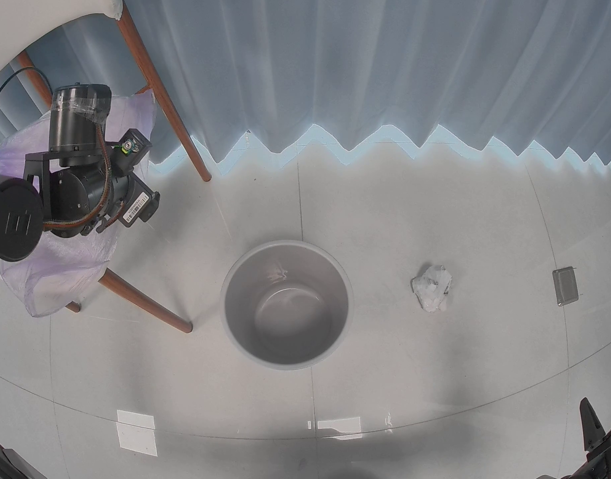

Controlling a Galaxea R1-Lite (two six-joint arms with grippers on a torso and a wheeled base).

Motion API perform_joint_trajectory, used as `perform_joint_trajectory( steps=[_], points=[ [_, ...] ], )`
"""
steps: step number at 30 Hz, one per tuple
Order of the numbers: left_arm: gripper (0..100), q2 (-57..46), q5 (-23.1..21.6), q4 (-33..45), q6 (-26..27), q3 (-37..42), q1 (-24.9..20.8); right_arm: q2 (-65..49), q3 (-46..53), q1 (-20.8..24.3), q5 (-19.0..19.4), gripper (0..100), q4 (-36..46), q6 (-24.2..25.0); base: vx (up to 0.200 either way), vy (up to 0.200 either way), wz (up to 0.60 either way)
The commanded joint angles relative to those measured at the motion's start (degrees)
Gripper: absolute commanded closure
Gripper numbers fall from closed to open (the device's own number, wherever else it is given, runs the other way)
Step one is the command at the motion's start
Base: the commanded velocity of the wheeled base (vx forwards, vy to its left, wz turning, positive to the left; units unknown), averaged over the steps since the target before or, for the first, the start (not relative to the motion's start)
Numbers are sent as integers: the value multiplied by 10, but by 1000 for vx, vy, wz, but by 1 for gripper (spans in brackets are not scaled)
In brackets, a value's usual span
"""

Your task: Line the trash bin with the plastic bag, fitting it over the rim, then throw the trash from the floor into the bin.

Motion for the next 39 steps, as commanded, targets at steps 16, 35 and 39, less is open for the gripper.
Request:
perform_joint_trajectory(
  steps=[16, 35, 39],
  points=[
    [100, 15, -31, -2, -2, -19, 48, -10, 10, 0, 0, 0, 0, 0, 0, 0, 0],
    [100, -228, -152, 67, -249, 145, 81, -10, 10, 0, -1, 0, 0, 1, 0, 0, 0],
    [100, -272, -233, 91, -334, 164, 83, -10, 10, 0, 0, 0, 0, 1, 0, 0, 0]
  ],
)
